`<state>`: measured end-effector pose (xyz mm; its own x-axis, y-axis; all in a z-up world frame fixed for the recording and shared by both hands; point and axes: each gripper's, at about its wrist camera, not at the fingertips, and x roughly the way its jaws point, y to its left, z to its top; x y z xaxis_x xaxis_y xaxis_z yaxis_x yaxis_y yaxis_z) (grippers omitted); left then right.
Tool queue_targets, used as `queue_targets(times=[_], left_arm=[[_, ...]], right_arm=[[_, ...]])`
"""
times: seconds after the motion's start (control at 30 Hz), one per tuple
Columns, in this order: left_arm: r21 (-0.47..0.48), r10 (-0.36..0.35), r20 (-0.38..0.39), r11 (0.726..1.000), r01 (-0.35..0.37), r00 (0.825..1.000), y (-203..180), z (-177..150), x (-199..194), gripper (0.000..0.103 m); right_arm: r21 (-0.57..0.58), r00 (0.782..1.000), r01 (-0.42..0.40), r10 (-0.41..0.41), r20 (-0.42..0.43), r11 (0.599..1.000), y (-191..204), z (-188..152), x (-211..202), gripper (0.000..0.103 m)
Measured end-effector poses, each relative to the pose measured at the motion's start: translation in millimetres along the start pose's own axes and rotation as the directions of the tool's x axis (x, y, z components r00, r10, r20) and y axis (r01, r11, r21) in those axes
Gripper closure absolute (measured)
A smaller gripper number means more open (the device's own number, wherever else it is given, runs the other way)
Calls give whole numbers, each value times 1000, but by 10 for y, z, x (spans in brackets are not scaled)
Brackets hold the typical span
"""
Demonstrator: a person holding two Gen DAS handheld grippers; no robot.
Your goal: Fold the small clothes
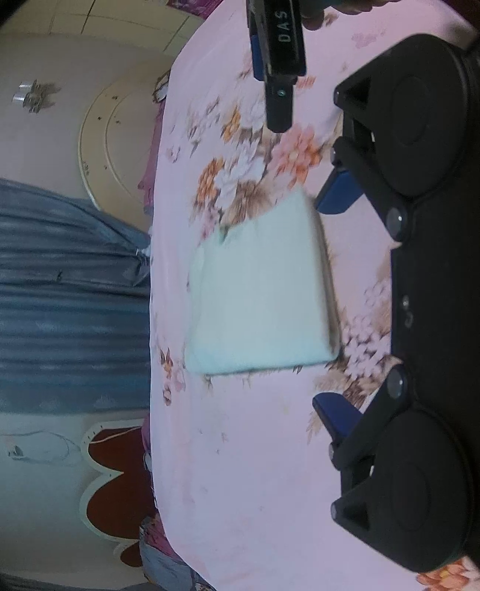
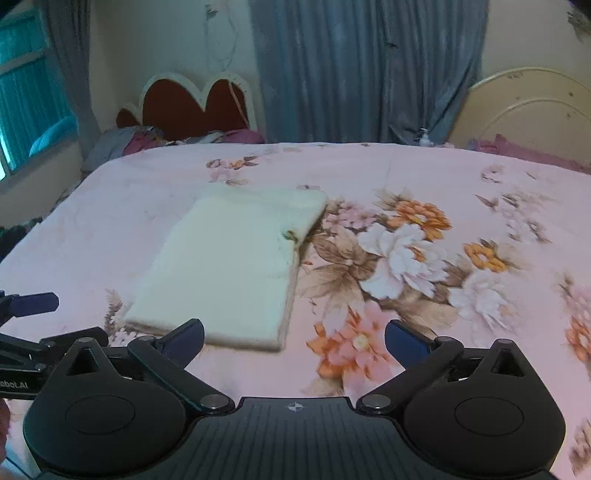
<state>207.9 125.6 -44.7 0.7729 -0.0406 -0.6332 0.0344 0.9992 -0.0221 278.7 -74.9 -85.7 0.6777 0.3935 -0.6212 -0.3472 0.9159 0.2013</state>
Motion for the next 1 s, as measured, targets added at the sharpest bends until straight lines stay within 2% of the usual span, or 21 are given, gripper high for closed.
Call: queue_targets(times=[0.23,0.33,0.53,0.8,1.0], left_arm=[[31,-15,60,999,13,998,-306,-59,-594,1],[20,-22,85,1000,20,996,-377,-113,-853,1],[1,-26,125,1000,26,992,-501,-270,-1276,1],[-36,-34,142,999,40,989,-536,-528,-1679,1],[-23,-34,170,999,39,985,-591,-566,-1820,1]], right_arm=[[49,996,29,-33,78,998,-3,-139,-752,0],[39,994,40,-43,99,998,75,-234,-1151,0],[14,988,82,-83,132,997,208,-499,-1696,0],[1,980,141,-140,143,990,332,-867,-2218,0],[5,979,135,-134,153,991,436,-1009,-2400,0]])
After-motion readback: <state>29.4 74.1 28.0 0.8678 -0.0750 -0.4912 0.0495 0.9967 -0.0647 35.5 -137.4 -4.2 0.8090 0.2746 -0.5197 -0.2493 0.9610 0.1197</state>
